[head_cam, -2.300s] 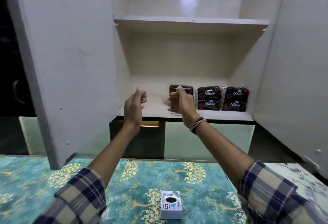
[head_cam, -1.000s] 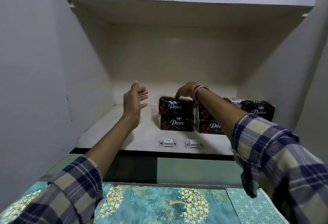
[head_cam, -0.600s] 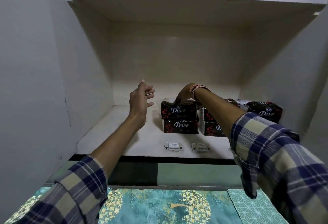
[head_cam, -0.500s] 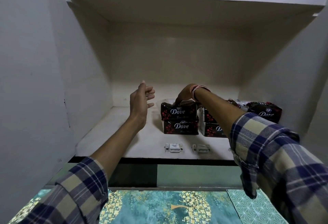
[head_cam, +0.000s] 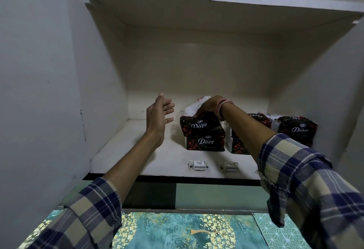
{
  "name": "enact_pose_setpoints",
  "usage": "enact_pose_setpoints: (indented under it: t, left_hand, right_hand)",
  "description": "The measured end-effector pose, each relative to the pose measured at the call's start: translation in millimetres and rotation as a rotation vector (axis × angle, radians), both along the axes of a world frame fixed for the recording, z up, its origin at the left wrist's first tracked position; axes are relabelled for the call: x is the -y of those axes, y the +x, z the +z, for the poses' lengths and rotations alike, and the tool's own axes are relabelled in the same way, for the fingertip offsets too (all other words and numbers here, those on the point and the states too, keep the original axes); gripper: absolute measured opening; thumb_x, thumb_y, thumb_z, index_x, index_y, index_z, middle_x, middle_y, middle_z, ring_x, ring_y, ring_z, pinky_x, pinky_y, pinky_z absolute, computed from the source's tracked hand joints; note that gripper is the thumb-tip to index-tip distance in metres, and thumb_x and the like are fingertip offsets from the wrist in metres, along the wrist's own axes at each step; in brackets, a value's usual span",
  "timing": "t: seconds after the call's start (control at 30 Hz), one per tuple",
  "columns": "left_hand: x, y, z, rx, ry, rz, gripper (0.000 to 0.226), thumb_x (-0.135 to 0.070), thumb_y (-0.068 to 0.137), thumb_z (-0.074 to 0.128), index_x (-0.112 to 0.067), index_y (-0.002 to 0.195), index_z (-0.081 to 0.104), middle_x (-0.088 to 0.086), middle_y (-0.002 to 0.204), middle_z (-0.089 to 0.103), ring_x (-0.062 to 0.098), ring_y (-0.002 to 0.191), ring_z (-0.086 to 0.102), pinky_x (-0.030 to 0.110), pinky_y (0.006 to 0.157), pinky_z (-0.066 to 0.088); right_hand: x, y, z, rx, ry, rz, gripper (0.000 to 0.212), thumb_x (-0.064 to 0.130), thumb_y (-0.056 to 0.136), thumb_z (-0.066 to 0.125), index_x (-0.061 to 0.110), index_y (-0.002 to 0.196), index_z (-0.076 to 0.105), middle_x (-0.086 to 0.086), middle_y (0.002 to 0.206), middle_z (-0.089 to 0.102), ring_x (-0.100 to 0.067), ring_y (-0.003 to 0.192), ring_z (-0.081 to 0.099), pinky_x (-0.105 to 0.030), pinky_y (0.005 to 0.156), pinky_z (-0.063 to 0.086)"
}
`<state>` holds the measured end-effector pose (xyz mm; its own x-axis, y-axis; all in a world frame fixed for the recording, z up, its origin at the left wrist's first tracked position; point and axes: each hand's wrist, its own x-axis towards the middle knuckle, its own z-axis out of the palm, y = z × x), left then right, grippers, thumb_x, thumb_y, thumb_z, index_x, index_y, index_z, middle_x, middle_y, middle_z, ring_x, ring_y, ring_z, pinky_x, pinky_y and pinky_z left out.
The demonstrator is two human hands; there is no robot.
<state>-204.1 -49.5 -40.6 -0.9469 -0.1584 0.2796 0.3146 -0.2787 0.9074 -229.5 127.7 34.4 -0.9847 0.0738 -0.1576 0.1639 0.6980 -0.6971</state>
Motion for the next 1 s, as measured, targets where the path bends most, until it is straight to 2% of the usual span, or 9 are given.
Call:
enact_pose_setpoints:
  t: [0.07,0.13,0.17,0.27,0.37,0.47,0.6,0.87,1.0]
  left_hand:
    - [3,3,-1,0.003,0.014,-0.001,0.051,-0.05,0.104,0.044,-0.009,0.117,0.071,0.011,0.115,0.075,0.028,0.115,0.068,0.048,0.095,0.055]
    - [6,7,-2,0.004,0.032,-0.003,0.05,-0.051,0.104,0.044,-0.01,0.116,0.071,0.01,0.114,0.075,0.028,0.115,0.069,0.047,0.094,0.056]
    - [8,10,-3,0.003,0.046,-0.005,0.049,-0.051,0.104,0.044,-0.011,0.115,0.071,0.01,0.114,0.075,0.028,0.115,0.069,0.047,0.095,0.057]
    - [15,25,-8,-0.016,0.11,-0.01,0.05,-0.051,0.104,0.044,-0.011,0.114,0.072,0.011,0.115,0.076,0.026,0.111,0.072,0.048,0.097,0.056]
    - [25,55,-24,-0.061,0.207,-0.047,0.054,-0.049,0.104,0.044,-0.005,0.12,0.07,0.014,0.115,0.075,0.026,0.105,0.073,0.044,0.091,0.057]
    - [32,93,-57,-0.108,0.333,-0.131,0.055,-0.047,0.105,0.041,-0.001,0.121,0.067,0.016,0.113,0.072,0.03,0.105,0.069,0.04,0.087,0.057]
    - [29,142,-123,-0.109,0.43,-0.226,0.052,-0.041,0.106,0.035,0.0,0.111,0.067,0.014,0.1,0.074,0.027,0.093,0.069,0.035,0.083,0.058]
    - [7,189,-266,0.243,0.453,-0.185,0.049,-0.036,0.107,0.035,-0.005,0.109,0.073,0.011,0.101,0.074,0.021,0.097,0.07,0.037,0.088,0.052]
    - [-5,200,-321,0.438,0.429,-0.185,0.047,-0.043,0.101,0.047,-0.008,0.124,0.066,0.012,0.11,0.074,0.026,0.104,0.068,0.043,0.091,0.051]
  right_hand:
    - [-1,3,-4,-0.071,-0.125,-0.059,0.024,0.001,0.08,0.08,0.008,0.091,0.06,-0.023,0.139,0.059,-0.038,0.123,0.06,-0.039,0.091,0.055]
    - [-2,5,-9,-0.152,-0.268,-0.186,0.053,0.001,0.068,0.089,0.0,0.114,0.064,-0.021,0.109,0.07,-0.033,0.083,0.07,-0.032,0.049,0.058]
    - [-1,8,-11,-0.189,-0.341,-0.207,0.069,0.001,0.062,0.092,-0.001,0.123,0.06,-0.019,0.104,0.07,-0.032,0.076,0.069,-0.032,0.044,0.056]
    - [-1,26,-16,-0.323,-0.513,-0.204,0.085,0.006,0.051,0.095,-0.002,0.126,0.055,-0.02,0.11,0.071,-0.034,0.084,0.073,-0.044,0.063,0.064]
    - [-2,70,-27,-0.473,-0.707,-0.117,0.065,0.004,0.057,0.094,-0.005,0.115,0.066,-0.02,0.101,0.076,-0.028,0.073,0.077,-0.033,0.056,0.062]
    - [-8,117,-55,-0.52,-0.899,-0.031,0.089,0.007,0.053,0.098,-0.004,0.129,0.054,-0.024,0.113,0.073,-0.038,0.091,0.077,-0.05,0.074,0.064]
    - [-12,173,-123,-0.564,-1.009,0.003,0.076,-0.005,0.065,0.089,0.001,0.132,0.053,-0.02,0.12,0.072,-0.036,0.106,0.073,-0.047,0.088,0.061]
    - [-14,247,-275,-0.416,-1.0,-0.155,0.078,-0.007,0.058,0.087,0.007,0.126,0.053,-0.009,0.108,0.076,-0.028,0.098,0.076,-0.036,0.078,0.062]
    - [-18,251,-338,-0.301,-1.051,-0.274,0.074,-0.01,0.065,0.087,0.009,0.126,0.051,-0.011,0.108,0.076,-0.036,0.1,0.074,-0.043,0.077,0.062]
